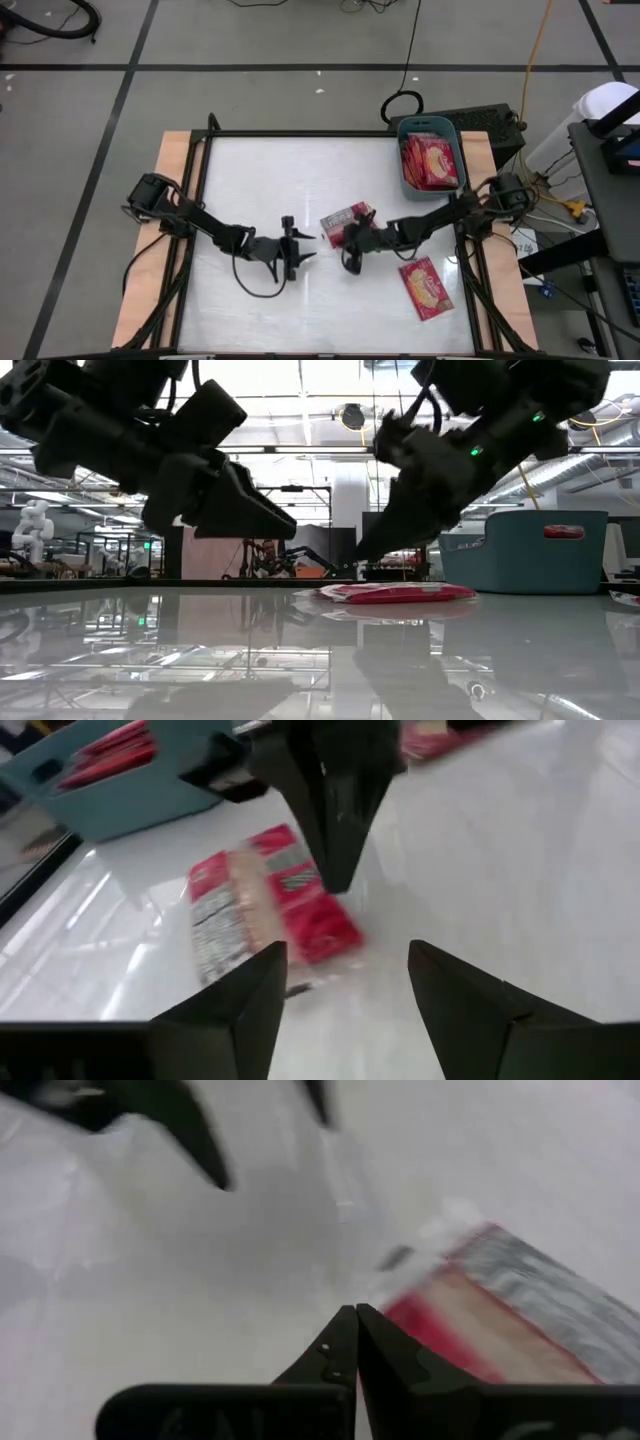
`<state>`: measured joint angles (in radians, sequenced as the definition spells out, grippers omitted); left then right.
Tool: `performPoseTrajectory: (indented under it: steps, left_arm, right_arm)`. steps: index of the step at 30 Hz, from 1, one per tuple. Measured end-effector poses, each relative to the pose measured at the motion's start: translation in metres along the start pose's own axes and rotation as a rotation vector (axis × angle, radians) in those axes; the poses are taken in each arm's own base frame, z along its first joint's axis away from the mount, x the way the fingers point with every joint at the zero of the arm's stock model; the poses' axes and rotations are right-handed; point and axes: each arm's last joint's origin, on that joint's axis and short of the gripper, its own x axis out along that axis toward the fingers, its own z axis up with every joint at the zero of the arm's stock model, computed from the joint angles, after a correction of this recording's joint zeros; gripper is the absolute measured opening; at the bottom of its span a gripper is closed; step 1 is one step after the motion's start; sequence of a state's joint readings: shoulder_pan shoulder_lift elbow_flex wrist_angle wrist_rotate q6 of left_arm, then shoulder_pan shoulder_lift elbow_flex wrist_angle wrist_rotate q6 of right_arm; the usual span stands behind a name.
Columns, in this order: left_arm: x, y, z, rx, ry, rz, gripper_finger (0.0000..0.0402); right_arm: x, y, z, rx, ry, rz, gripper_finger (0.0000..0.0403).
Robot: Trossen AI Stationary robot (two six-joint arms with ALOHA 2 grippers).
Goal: Sort popcorn bags into baskets
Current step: Put the red popcorn bag into the blue bin
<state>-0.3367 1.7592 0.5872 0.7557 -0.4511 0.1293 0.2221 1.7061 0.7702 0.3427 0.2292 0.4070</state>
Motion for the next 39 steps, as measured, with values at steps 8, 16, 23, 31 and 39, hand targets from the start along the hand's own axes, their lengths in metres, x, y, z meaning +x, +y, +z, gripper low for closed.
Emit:
performPoseTrajectory:
  steps: [8,16,23,31,39]
  left_arm:
    - [0.015,-0.003,0.016,0.314,0.285,0.091,0.0220]
    - [0.031,0.026,0.026,0.473,0.388,-0.035,0.0179]
    - [0.043,0.040,0.012,0.521,0.433,-0.035,0.0170]
    - [0.068,0.044,-0.009,0.563,0.419,-0.046,0.0177]
    - [0.078,0.052,-0.016,0.500,0.369,-0.113,0.0095]
  right_arm:
    - [-0.007,0.027,-0.007,-0.137,-0.031,0.087,0.0000]
    - [-0.008,0.025,-0.013,-0.227,0.016,0.019,0.0000]
    - [-0.008,0.024,-0.010,-0.252,-0.033,-0.055,0.0000]
    - [-0.009,0.018,-0.021,-0.315,0.085,-0.095,0.0000]
    - [-0.010,0.019,-0.024,-0.275,0.102,-0.099,0.0000]
